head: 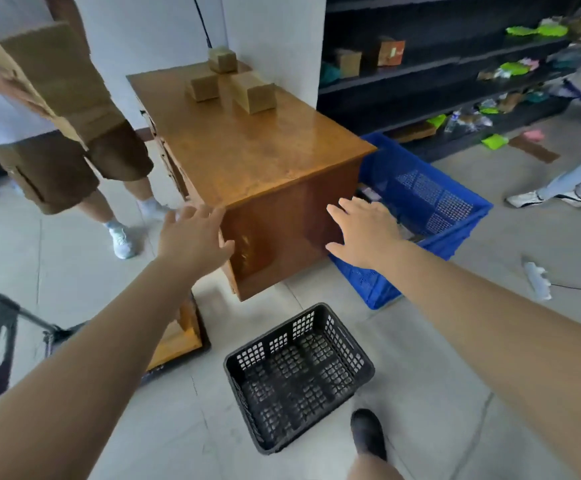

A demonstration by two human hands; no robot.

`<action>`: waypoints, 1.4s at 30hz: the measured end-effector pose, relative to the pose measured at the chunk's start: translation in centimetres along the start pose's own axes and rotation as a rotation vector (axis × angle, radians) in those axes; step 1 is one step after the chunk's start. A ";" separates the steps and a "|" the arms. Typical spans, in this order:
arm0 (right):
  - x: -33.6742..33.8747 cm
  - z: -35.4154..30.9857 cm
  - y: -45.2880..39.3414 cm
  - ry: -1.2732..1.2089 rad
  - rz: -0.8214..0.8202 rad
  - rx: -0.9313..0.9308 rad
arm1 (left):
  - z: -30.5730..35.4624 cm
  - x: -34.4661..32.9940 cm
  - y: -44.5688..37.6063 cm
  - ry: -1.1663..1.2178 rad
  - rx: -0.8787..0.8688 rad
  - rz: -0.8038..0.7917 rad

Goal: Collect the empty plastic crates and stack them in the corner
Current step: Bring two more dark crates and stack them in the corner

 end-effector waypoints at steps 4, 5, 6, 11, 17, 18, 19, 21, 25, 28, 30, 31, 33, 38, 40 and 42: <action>-4.3 0.6 -5.4 0.011 -0.079 0.159 | 0.4 -3.3 -1.6 0.020 0.164 -0.104; -5.2 0.9 -6.7 0.003 -0.081 0.192 | 0.6 -4.3 -2.1 0.023 0.194 -0.127; -6.1 1.3 -8.1 0.004 -0.086 0.226 | 0.8 -5.3 -2.6 0.027 0.225 -0.153; -15.0 2.6 -12.9 0.005 -0.213 0.347 | 2.0 -13.2 -2.9 0.098 0.363 -0.311; -32.2 3.5 -13.0 0.025 -0.522 0.329 | 4.9 -27.8 1.4 0.233 0.517 -0.529; -34.6 4.0 -12.6 0.035 -0.572 0.311 | 5.3 -30.1 2.3 0.258 0.544 -0.567; -37.9 4.1 -12.3 0.043 -0.619 0.299 | 5.7 -33.1 3.2 0.281 0.572 -0.612; -43.9 4.5 -11.8 0.064 -0.693 0.276 | 6.3 -38.9 5.0 0.317 0.618 -0.681; -56.6 3.6 -11.3 0.131 -0.801 0.241 | 7.3 -52.1 8.0 0.325 0.656 -0.802; -65.4 3.8 -11.0 0.104 -0.843 0.107 | 7.5 -60.8 10.4 0.354 0.761 -0.864; -70.2 3.7 -10.7 0.016 -0.871 -0.020 | 7.3 -66.1 12.3 0.420 0.883 -0.886; -72.2 3.6 -10.5 -0.068 -0.875 -0.107 | 7.2 -68.4 13.2 0.489 0.964 -0.859; -75.5 3.8 -10.6 -0.286 -0.841 -0.336 | 6.9 -72.5 14.4 0.708 1.147 -0.683; -80.6 5.8 -10.8 -0.799 -0.735 -0.720 | 7.0 -78.1 16.1 1.306 1.515 -0.265; -81.1 6.3 -10.2 -1.022 -0.797 -0.867 | 7.7 -78.6 16.5 1.491 1.573 -0.221; -79.9 6.3 -9.7 -1.128 -0.861 -0.947 | 7.9 -77.8 17.0 1.542 1.609 -0.176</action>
Point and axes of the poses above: each hand's wrist, its own y-axis away from the middle knuckle, its own x-axis out of the back of the hand, z = x × y, the point moved 9 cm from there along -y, towards the middle knuckle, and after that the axes turned 8 degrees about -x, right-handed, at the moved point
